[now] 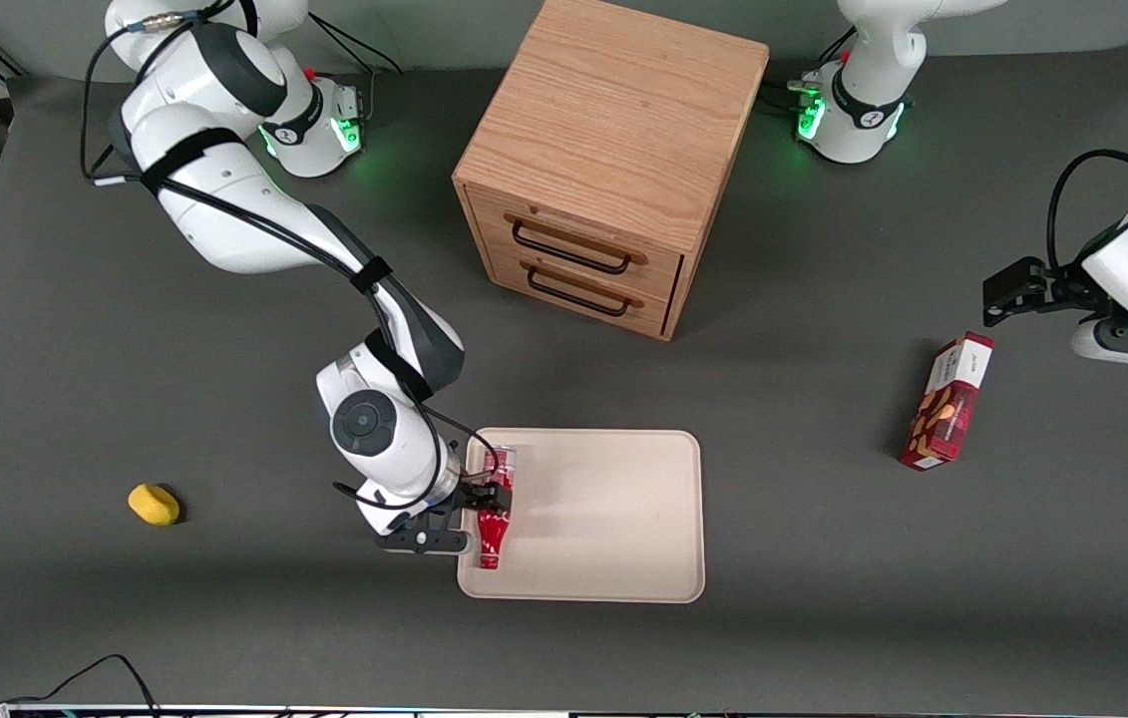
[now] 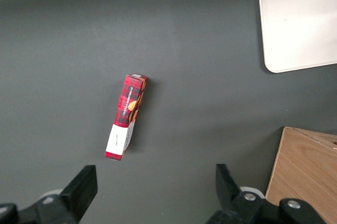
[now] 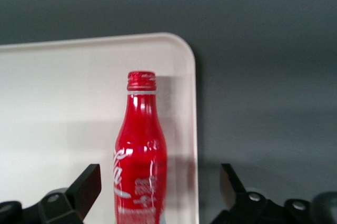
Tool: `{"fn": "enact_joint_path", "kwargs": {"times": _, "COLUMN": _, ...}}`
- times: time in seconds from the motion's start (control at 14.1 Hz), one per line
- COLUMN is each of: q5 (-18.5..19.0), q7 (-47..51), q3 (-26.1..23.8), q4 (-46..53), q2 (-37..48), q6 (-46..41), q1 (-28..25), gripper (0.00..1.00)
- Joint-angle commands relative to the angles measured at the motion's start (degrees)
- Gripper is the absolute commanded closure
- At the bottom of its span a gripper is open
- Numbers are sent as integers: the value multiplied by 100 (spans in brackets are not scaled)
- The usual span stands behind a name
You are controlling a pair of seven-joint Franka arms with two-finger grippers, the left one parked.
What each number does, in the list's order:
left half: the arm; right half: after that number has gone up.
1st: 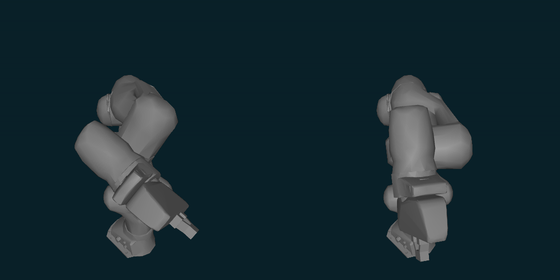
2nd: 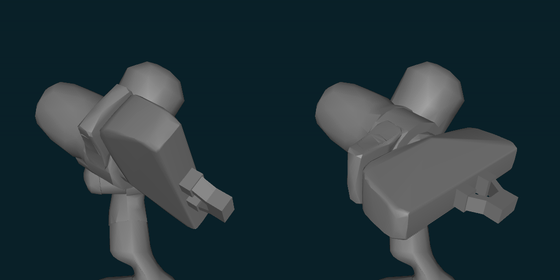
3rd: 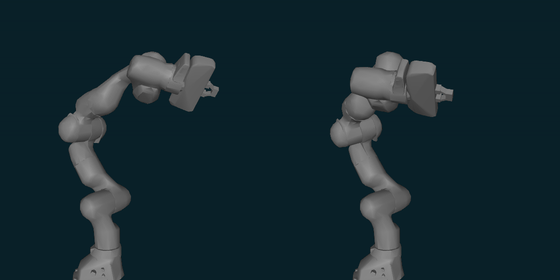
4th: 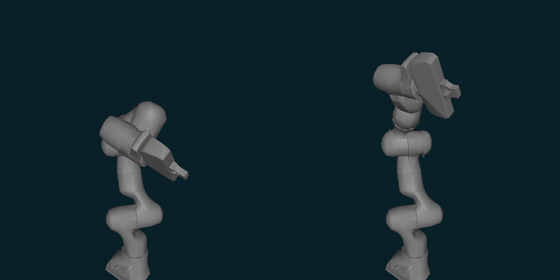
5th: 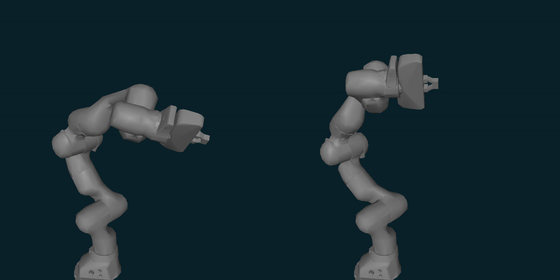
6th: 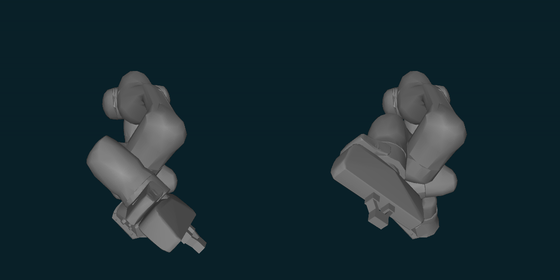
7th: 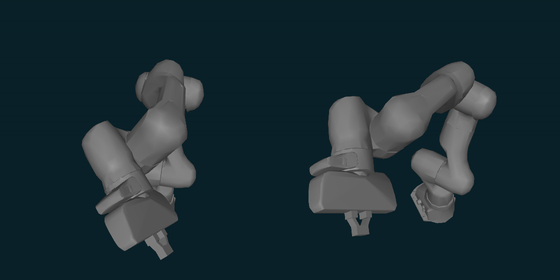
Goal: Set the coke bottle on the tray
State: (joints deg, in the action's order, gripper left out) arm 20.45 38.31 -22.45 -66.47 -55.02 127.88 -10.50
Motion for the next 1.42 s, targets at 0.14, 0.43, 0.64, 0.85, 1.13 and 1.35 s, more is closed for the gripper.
{"fn": "enact_joint_path", "kwargs": {"times": 0.14, "q5": 74, "q7": 150, "q3": -118, "q4": -129, "q2": 1306, "q6": -1788, "q1": 92, "gripper": 0}}
{"fn": "enact_joint_path", "kwargs": {"times": 0.43, "q5": -662, "q7": 115, "q3": -137, "q4": -120, "q2": 2589, "q6": -3354, "q1": 452, "gripper": 0}}
{"fn": "enact_joint_path", "kwargs": {"times": 0.64, "q5": -1112, "q7": -331, "q3": -66, "q4": -120, "q2": 3469, "q6": -4602, "q1": 777, "gripper": 0}}
{"fn": "enact_joint_path", "kwargs": {"times": 0.85, "q5": -1778, "q7": -894, "q3": 783, "q4": -347, "q2": 4435, "q6": -5202, "q1": 875, "gripper": 0}}
{"fn": "enact_joint_path", "kwargs": {"times": 1.13, "q5": -2291, "q7": -1756, "q3": 1892, "q4": -1988, "q2": 5877, "q6": -5011, "q1": 857, "gripper": 0}}
{"fn": "enact_joint_path", "kwargs": {"times": 1.35, "q5": -2291, "q7": -1792, "q3": 2025, "q4": -3394, "q2": 6799, "q6": -4362, "q1": 866, "gripper": 0}}
